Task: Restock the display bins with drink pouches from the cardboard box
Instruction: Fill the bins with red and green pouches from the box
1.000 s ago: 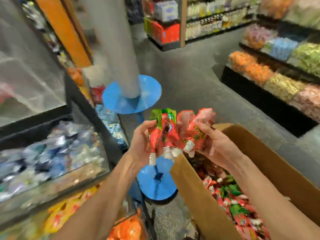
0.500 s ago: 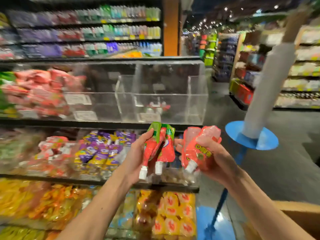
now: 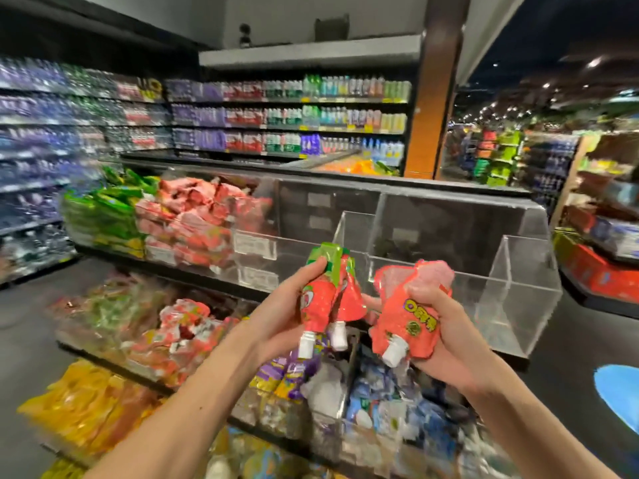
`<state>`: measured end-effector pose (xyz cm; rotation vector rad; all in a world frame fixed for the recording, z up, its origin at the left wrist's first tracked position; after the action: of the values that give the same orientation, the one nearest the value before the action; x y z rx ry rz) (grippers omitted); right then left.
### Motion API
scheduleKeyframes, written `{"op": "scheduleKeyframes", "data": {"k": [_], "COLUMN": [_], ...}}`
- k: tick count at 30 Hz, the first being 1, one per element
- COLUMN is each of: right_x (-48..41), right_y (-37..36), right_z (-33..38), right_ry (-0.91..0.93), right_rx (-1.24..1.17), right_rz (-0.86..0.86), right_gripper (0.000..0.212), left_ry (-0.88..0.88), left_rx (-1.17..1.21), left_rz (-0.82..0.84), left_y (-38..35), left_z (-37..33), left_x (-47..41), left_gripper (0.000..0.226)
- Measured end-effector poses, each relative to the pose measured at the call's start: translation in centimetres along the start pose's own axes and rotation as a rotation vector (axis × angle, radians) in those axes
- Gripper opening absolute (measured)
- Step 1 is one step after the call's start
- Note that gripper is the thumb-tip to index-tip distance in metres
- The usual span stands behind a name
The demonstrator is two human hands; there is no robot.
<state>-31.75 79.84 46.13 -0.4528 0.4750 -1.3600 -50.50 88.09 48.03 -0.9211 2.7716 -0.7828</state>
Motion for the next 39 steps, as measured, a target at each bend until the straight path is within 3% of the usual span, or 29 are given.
{"op": "scheduleKeyframes", "data": {"k": [2,6,10,14,18,20,22,24,27,29,33,39], "right_x": [-1.8,-5.4,-6.9,-6.6,-4.8,-3.6,-2.7,-2.0,-1.3,-0.9,-0.5,-0.3], "right_y": [0.0,0.1,-0.2,0.7,1.4,1.8,2.4,3.1,4.3,5.5,8.5,11.8], "right_z": [0.7,2.3,3.8,5.6,7.8,9.3,10.7,11.9,13.3,14.2,16.3,19.0], "right_ry": [-0.002,0.026,0.076,0.215,0.317,0.341,0.361,0.374,0.366,0.371,0.425,0.39], "right_rx": [-0.025,-0.034,0.005,0.095,0.082,0.082,0.123,0.157,0.178,0.171,0.16,0.215], "right_rz": [0.037,0.02,0.021,-0.16,-0.222,-0.268,-0.325,-0.356,-0.388,-0.394,-0.394,-0.311], "right_gripper": [0.062,0.085,0.074,0.067,0.056,0.067,0.079,0.074,0.058,0.058,0.074,0.051], "left_ry": [-0.012,-0.019,-0.036,-0.025,-0.151,-0.224,-0.286,-0.303,-0.299,-0.312,-0.261,-0.173], "left_rx": [-0.034,-0.106,-0.2,-0.296,-0.331,-0.358,-0.407,-0.426,-0.476,-0.545,-0.813,-1.644], "left_rz": [-0.017,-0.037,0.03,0.169,0.262,0.235,0.158,0.064,-0.025,-0.041,0.0,0.171], "left_y": [0.8,1.6,1.7,0.8,-1.3,-2.0,-2.2,-2.3,-2.6,-2.7,-3.5,-6.6], "left_z": [-0.8,-2.6,-4.4,-5.2,-6.2,-7.0,-7.9,-8.8,-9.8,-9.8,-8.5,-4.2], "left_x": [-1.4,-4.3,-7.2,-10.4,-12.1,-12.7,-13.7,-15.3,-17.5,-18.9,-22.5,-29.3], "left_gripper": [0.051,0.04,0.041,0.057,0.064,0.058,0.037,0.025,0.025,0.038,0.056,0.055]}}
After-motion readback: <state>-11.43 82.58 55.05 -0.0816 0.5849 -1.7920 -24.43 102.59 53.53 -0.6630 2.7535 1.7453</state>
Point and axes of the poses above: each hand's wrist, its own x-axis away from the middle knuckle, its own y-axis out of the back of the hand, z = x × y, the point moved 1 cm from there along -x, towards the middle knuckle, and after that the axes turned 4 degrees about z, right-handed, at the moved point
